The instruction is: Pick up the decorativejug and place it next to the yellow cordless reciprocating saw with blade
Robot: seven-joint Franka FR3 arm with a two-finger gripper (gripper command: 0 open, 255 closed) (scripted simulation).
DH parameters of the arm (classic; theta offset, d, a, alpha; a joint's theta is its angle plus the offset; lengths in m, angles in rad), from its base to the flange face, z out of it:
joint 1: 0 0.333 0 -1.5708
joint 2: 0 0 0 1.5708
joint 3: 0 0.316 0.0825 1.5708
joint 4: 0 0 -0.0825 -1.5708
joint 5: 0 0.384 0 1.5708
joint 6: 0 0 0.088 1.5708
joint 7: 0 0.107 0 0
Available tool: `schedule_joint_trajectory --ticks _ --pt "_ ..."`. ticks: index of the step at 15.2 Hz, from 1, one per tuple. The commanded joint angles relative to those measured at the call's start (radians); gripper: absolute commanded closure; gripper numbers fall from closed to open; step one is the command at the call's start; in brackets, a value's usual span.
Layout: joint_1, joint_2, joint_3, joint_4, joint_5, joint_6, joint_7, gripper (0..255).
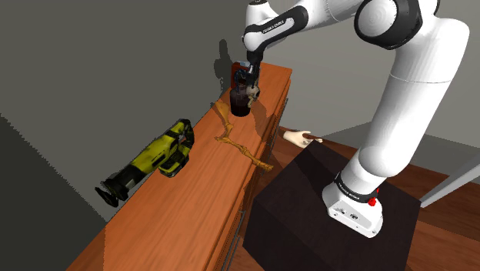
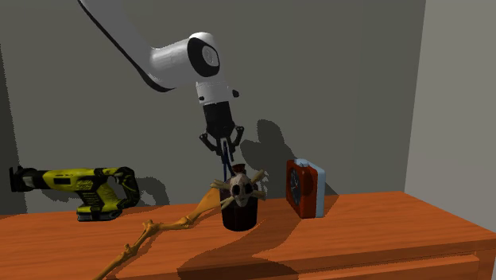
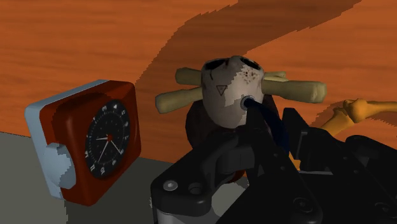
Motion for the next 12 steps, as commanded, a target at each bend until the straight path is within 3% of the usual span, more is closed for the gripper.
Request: schedule_joint_trajectory --ticks 1,12 --pt "0.0 0.0 0.0 0.0 0.0 0.0 0.0 255" --pt "0.002 -0.038 0.001 0.06 0.004 -0.096 -0.014 255"
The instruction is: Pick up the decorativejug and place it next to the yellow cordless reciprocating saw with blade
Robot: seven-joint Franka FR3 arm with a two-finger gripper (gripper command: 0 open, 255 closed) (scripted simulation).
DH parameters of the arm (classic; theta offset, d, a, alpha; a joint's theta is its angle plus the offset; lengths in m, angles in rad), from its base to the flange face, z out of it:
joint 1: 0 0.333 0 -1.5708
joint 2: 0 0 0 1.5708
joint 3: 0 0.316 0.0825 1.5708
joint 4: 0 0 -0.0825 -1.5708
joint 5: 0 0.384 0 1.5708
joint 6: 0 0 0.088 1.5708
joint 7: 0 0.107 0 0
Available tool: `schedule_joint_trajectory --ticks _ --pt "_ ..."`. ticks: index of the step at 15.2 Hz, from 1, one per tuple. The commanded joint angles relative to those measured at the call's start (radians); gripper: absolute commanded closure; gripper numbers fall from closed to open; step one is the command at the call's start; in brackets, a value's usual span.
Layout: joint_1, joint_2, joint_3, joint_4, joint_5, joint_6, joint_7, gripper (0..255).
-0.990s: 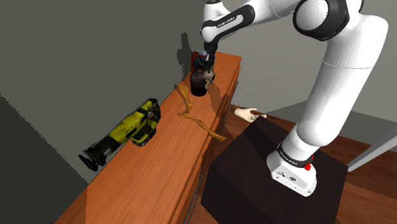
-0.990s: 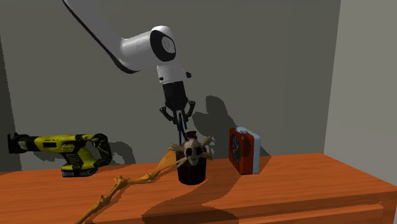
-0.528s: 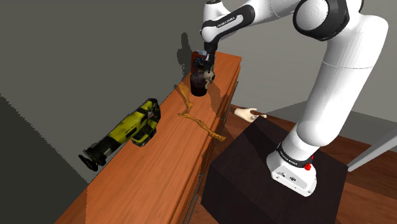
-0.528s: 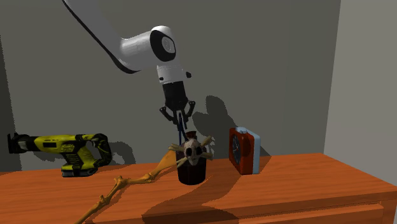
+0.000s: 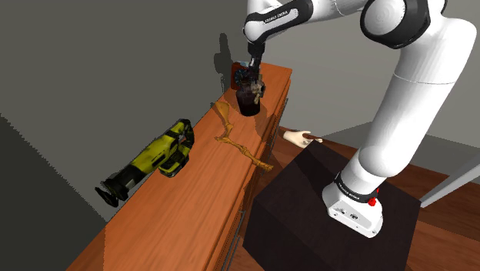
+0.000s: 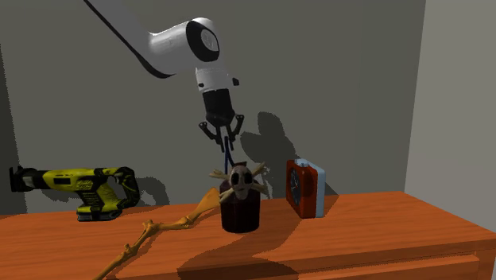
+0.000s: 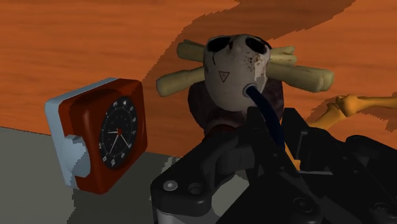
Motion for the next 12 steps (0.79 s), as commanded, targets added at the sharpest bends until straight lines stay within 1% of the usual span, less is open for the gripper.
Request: schedule_joint_trajectory --ticks 1,12 --pt "0.002 -0.006 0.001 0.025 0.001 -0.026 -0.002 255" --pt "0.004 -0.035 0.002 0.135 0.007 -0.164 -0.023 255"
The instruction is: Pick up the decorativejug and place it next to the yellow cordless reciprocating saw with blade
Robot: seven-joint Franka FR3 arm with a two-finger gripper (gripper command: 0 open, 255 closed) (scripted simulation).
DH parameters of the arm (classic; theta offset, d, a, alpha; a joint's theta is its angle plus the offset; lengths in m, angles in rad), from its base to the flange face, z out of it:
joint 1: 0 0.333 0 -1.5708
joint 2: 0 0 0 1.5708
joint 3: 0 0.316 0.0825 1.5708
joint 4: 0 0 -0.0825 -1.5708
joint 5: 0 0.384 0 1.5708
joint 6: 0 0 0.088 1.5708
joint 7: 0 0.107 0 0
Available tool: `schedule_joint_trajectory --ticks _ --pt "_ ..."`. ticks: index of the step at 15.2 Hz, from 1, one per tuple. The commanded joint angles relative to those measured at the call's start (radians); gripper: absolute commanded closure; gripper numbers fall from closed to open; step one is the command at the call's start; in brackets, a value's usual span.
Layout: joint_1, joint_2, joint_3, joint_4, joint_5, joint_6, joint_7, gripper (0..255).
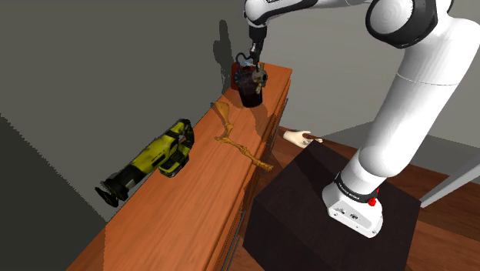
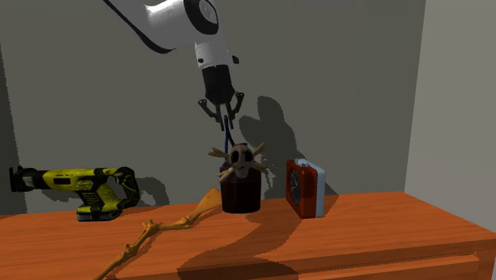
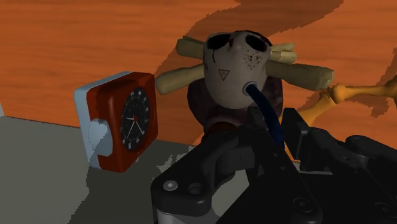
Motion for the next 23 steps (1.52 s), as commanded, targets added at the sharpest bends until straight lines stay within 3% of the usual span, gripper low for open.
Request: schedule_joint_trajectory --ticks 1,23 --pt "0.001 -0.006 0.0 0.025 0.001 -0.026 -0.003 255" --pt "0.0 0.026 0.0 0.364 0.016 -0.329 -0.051 255"
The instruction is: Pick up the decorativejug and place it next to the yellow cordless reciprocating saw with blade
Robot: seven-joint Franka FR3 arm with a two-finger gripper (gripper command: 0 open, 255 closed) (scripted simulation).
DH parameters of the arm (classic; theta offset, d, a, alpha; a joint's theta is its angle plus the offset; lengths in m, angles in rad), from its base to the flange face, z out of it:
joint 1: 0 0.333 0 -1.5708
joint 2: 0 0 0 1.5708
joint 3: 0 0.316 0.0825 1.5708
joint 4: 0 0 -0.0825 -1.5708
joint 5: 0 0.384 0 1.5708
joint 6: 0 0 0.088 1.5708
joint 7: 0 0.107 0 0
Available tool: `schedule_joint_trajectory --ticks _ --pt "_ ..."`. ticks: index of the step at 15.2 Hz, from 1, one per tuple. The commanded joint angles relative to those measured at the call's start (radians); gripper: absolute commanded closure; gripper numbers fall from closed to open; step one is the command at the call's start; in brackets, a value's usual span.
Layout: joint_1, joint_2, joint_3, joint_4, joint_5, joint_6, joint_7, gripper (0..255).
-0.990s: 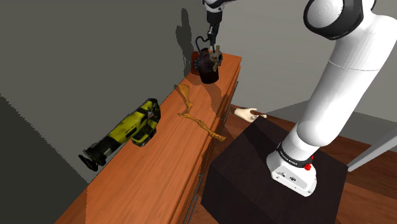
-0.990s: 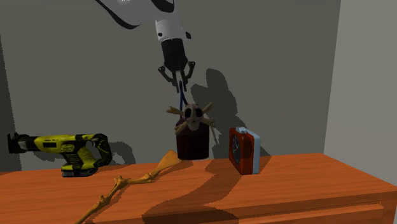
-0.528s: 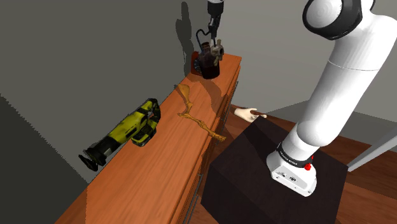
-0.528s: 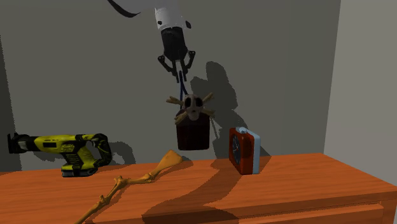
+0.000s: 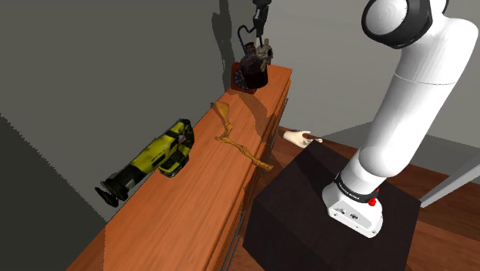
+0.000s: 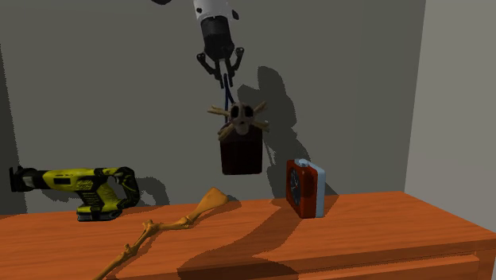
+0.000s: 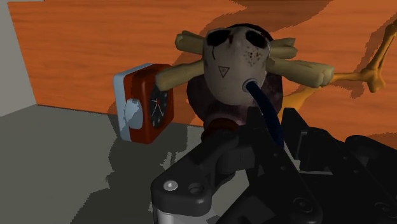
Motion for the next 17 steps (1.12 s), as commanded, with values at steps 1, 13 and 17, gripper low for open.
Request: schedule_joint_trajectory --ticks 1,13,17 --pt "0.0 0.008 0.0 0.043 0.001 -0.03 -0.004 255" --pt "0.055 -0.057 0.03 0.065 -0.018 -0.129 0.064 255" --pt "0.107 -0.15 0.069 -0.05 -0.036 -0.122 0.155 255"
